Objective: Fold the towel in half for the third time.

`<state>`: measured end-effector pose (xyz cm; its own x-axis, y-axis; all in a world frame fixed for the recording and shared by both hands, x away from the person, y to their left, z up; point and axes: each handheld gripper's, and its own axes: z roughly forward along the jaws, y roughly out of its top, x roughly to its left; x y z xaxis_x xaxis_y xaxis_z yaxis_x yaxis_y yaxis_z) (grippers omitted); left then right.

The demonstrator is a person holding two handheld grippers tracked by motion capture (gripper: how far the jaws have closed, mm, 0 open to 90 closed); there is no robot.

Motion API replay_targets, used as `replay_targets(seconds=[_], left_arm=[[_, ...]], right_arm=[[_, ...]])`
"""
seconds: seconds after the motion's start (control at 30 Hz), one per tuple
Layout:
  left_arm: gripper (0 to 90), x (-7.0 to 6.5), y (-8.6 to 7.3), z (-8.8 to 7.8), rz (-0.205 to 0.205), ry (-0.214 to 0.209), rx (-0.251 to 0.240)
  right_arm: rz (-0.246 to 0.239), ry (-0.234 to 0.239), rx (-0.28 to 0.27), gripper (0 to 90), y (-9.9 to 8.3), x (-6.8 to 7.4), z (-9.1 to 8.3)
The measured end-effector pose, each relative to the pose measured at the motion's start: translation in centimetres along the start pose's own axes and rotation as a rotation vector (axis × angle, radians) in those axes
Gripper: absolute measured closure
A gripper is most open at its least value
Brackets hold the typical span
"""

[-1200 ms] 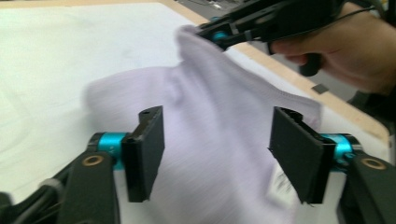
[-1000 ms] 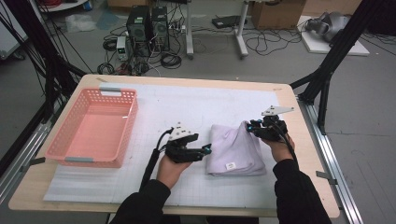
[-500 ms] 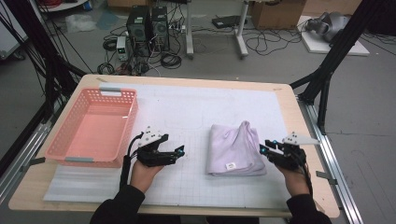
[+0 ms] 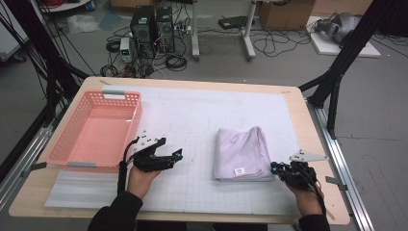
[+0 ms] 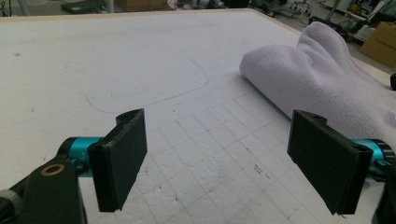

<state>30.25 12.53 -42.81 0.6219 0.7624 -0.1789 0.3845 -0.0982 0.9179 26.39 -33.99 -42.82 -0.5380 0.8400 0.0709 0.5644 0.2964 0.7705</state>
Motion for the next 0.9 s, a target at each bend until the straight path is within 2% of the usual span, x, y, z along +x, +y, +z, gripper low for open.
replay_targets(seconds=[0.07, 0.17, 0.3, 0.37, 0.4, 0.47, 0.53, 0.63, 0.7, 0.8, 0.87, 0.9], left_arm=[[20.2, 0.1, 0.1, -0.1, 0.006, 0.000, 0.001], [20.3, 0.1, 0.1, -0.2, 0.004, -0.003, 0.001], [20.2, 0.0, -0.1, -0.3, 0.007, -0.002, 0.011], [20.3, 0.0, -0.2, -0.2, 0.011, -0.005, 0.015], [20.2, 0.0, -0.2, -0.2, 0.009, -0.004, 0.016], [20.3, 0.0, -0.2, -0.2, 0.008, -0.004, 0.017], [20.3, 0.1, -0.2, -0.2, 0.007, -0.004, 0.019], [20.2, 0.1, -0.2, -0.2, 0.005, -0.004, 0.017], [20.3, 0.1, -0.2, -0.2, 0.000, -0.001, 0.012], [20.3, 0.1, -0.2, -0.2, 0.000, 0.000, 0.014], [20.3, 0.1, -0.2, -0.2, -0.004, 0.001, 0.012], [20.3, 0.1, -0.2, -0.2, 0.000, 0.000, 0.015]], right_arm=[[0.016, 0.011, -0.044, 68.3, 0.3, 0.1, -0.3], [0.017, 0.046, -0.095, 67.0, 1.1, 0.8, -0.3], [0.024, 0.094, -0.056, 61.5, 1.8, 1.8, 1.5], [0.055, 0.093, -0.023, 61.1, 1.8, 1.9, 2.4], [0.067, 0.104, -0.015, 65.7, 1.8, 1.9, 2.7], [0.075, 0.112, -0.010, 84.1, 1.6, 2.0, 2.6], [0.060, 0.118, -0.023, 86.7, 1.5, 1.9, 2.1], [0.039, 0.078, -0.050, 87.1, 1.4, 1.8, 0.9], [0.032, 0.037, -0.043, 87.0, 1.2, 1.7, 0.2], [0.055, -0.031, -0.029, 86.9, 0.9, 1.1, -0.8], [0.065, -0.080, 0.015, 86.9, 0.7, 0.9, -1.3], [0.067, -0.089, 0.039, 86.7, 0.6, 0.8, -1.2]])
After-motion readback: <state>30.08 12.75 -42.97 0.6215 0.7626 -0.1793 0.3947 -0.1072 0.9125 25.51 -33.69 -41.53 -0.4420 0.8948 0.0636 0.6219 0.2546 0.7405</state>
